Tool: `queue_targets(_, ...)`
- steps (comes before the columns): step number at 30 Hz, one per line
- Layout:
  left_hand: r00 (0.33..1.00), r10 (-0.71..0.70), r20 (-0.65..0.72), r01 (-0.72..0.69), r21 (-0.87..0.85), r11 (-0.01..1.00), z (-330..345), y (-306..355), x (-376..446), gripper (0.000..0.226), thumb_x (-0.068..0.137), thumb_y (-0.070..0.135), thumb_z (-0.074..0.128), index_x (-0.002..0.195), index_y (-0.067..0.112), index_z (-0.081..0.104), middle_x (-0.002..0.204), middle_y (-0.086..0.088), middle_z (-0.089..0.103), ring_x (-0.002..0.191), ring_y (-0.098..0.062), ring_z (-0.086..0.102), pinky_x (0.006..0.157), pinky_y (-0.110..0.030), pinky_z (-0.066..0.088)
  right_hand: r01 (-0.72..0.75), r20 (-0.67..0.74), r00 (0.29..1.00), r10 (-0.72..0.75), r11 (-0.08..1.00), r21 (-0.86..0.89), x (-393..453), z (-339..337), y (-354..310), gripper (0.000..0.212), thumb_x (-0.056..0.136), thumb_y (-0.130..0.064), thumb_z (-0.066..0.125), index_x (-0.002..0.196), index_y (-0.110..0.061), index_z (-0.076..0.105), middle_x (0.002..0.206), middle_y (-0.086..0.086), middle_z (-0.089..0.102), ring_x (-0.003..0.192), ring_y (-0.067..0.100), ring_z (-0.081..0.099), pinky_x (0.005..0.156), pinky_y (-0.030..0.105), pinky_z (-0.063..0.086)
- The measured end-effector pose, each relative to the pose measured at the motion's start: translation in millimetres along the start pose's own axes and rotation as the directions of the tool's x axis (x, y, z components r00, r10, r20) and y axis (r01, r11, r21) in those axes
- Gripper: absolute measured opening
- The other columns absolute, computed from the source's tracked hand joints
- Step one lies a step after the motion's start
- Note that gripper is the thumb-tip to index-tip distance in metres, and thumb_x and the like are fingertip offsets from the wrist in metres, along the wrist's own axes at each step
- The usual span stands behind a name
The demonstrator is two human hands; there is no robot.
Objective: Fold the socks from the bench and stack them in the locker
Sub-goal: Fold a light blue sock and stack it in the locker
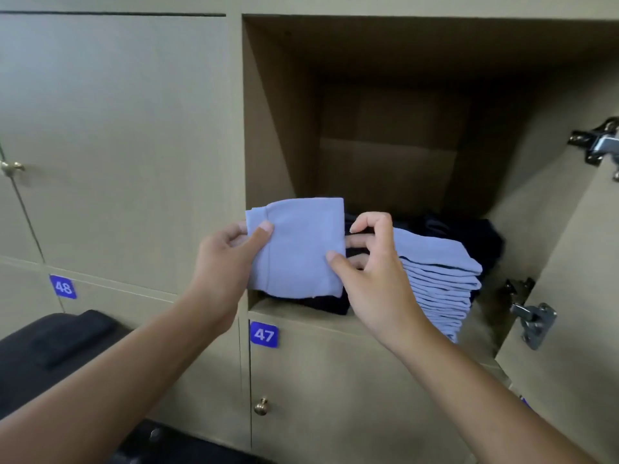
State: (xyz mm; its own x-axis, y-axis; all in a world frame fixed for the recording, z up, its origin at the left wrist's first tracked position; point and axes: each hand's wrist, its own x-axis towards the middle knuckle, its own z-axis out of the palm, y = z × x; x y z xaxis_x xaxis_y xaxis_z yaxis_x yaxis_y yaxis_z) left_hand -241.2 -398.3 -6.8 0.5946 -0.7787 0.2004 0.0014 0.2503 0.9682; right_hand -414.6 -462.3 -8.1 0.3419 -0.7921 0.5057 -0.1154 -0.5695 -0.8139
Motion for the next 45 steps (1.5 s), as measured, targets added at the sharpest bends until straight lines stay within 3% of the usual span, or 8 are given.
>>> queue_targets(8,0.998,0.030,-0.047,-0.035,-0.113,0.993,59.3,6.4,11.3,0.028,0.098,0.031,0.066,0.112,0.028,0.041,0.084,0.002,0.067,0.081,-0.018,0.067,0.077,-0.039,0.055,-0.018,-0.203,0.979,0.019,1.000,0.003,11.7,-32.9,9.7,0.027,0.099,-0.009,0.058,0.112,-0.028,0.071,0.065,-0.008,0.056,0.050,0.006,0.047,0.053,0.012,0.035)
queue_targets(12,0.988,0.087,0.128,-0.080,-0.063,0.995,87.6,11.6,15.3,0.028,0.099,0.009,0.060,0.106,0.028,0.041,0.088,-0.013,0.069,0.079,-0.021,0.067,0.070,-0.038,0.053,-0.041,-0.260,0.965,0.036,0.999,-0.014,20.1,-53.2,8.8,0.033,0.099,-0.012,0.062,0.127,-0.027,0.069,0.105,-0.012,0.070,0.088,-0.001,0.064,0.077,0.011,0.050)
queue_targets(14,0.974,0.127,0.189,-0.127,-0.010,0.992,98.0,11.3,18.9,0.025,0.097,0.004,0.059,0.108,0.023,0.048,0.098,-0.018,0.071,0.084,-0.024,0.071,0.069,-0.038,0.053,-0.054,-0.274,0.961,0.047,0.998,-0.019,22.9,-61.3,11.2,0.039,0.097,-0.009,0.064,0.133,-0.023,0.065,0.123,-0.012,0.067,0.107,0.000,0.064,0.093,0.023,0.055)
queue_targets(21,0.950,0.101,0.296,-0.140,0.114,0.984,135.6,11.1,43.4,0.021,0.085,0.013,0.080,0.099,0.021,0.068,0.103,-0.020,0.072,0.093,-0.032,0.075,0.090,-0.055,0.059,-0.119,-0.425,0.904,0.043,0.981,-0.155,34.6,-92.4,28.7,0.043,0.096,-0.009,0.064,0.138,-0.019,0.062,0.132,-0.006,0.066,0.116,0.009,0.063,0.104,0.031,0.051)
queue_targets(32,0.893,-0.065,0.446,0.032,0.081,0.996,167.3,-11.7,61.3,0.025,0.086,0.006,0.081,0.109,0.001,0.072,0.119,-0.024,0.069,0.105,-0.028,0.073,0.078,-0.029,0.063,-0.197,-0.466,0.884,-0.038,0.874,-0.445,41.1,-116.4,66.8,0.033,0.098,-0.012,0.060,0.130,-0.012,0.069,0.126,0.001,0.070,0.122,0.022,0.060,0.106,0.031,0.045)
queue_targets(35,0.894,-0.075,0.441,0.041,0.084,0.996,171.4,-12.4,61.9,0.025,0.084,0.008,0.083,0.105,-0.001,0.074,0.117,-0.022,0.069,0.103,-0.026,0.073,0.073,-0.023,0.062,-0.219,-0.493,0.868,-0.069,0.836,-0.504,42.7,-116.2,70.9,0.033,0.096,-0.012,0.058,0.126,-0.012,0.071,0.122,0.002,0.071,0.122,0.025,0.056,0.094,0.020,0.036)
queue_targets(42,0.887,-0.080,0.454,-0.036,0.241,0.970,174.6,-12.1,65.3,0.019,0.080,0.018,0.088,0.088,0.002,0.080,0.102,-0.014,0.077,0.091,-0.021,0.077,0.083,-0.032,0.064,-0.315,-0.512,0.859,-0.013,0.775,-0.548,43.3,-120.6,74.5,0.026,0.094,-0.024,0.055,0.109,-0.019,0.076,0.100,0.003,0.074,0.108,0.028,0.061,0.083,0.035,0.051)
queue_targets(45,0.878,-0.009,0.478,-0.216,0.413,0.885,174.1,-12.5,61.9,0.026,0.081,0.028,0.087,0.088,0.004,0.080,0.097,-0.012,0.078,0.088,-0.020,0.075,0.088,-0.036,0.062,-0.355,-0.480,0.876,0.039,0.726,-0.589,42.9,-122.3,74.1,0.026,0.095,-0.029,0.055,0.106,-0.018,0.076,0.102,0.005,0.074,0.108,0.031,0.060,0.085,0.039,0.053)
